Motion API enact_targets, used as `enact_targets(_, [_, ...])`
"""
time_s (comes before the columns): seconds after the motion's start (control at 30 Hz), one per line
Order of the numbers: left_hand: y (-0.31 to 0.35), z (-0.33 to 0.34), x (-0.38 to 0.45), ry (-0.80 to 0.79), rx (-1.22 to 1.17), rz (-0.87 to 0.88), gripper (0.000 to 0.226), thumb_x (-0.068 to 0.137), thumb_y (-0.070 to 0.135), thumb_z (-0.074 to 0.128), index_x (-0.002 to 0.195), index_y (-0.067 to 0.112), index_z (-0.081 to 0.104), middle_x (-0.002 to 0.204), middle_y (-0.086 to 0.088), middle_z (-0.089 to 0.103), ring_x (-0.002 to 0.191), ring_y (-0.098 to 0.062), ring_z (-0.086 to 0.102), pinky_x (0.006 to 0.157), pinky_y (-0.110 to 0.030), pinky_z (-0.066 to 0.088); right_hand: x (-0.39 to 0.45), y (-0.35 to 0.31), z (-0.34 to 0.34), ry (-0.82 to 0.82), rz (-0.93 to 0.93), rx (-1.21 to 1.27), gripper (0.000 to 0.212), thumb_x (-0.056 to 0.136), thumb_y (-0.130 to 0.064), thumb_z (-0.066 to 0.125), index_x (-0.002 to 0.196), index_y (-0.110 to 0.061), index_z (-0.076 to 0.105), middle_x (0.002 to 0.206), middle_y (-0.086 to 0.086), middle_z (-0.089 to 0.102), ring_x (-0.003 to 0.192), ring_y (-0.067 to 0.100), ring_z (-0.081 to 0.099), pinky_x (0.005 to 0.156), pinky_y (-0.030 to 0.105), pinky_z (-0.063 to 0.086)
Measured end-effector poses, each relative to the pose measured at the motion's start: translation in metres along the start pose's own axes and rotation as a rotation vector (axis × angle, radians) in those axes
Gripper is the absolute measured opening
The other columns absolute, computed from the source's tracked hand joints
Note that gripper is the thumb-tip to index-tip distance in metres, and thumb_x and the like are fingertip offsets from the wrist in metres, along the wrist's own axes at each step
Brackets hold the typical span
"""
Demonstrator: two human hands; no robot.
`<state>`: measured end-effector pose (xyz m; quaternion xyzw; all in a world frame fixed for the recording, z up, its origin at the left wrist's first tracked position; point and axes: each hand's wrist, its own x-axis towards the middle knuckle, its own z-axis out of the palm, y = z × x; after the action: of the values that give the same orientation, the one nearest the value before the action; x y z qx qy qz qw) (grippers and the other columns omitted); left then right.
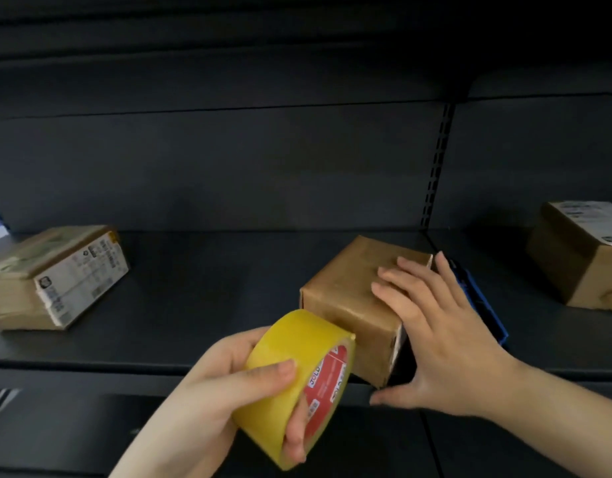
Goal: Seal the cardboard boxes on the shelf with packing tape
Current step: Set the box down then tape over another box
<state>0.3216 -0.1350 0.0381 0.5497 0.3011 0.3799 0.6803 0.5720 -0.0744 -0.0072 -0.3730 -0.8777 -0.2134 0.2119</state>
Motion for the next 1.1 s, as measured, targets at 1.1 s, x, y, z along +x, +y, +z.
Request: enact_targets(1.1, [-0.02, 0.045, 0.05, 0.298, 0.129, -0.014, 0.054, 0.069, 0.054, 0.053, 0.1, 0.011, 0.057, 0.056, -0.009, 0.068, 0.051, -0.019, 0.066, 0.053, -0.026, 0.054, 0.087, 0.079, 0.025, -0.087, 1.267, 1.354, 0.067, 0.067, -0.084, 0.033, 0.095, -0.026, 0.054, 0.098, 0.009, 0.063, 0.088, 0.027, 0.06, 0.064, 0.036, 0.049])
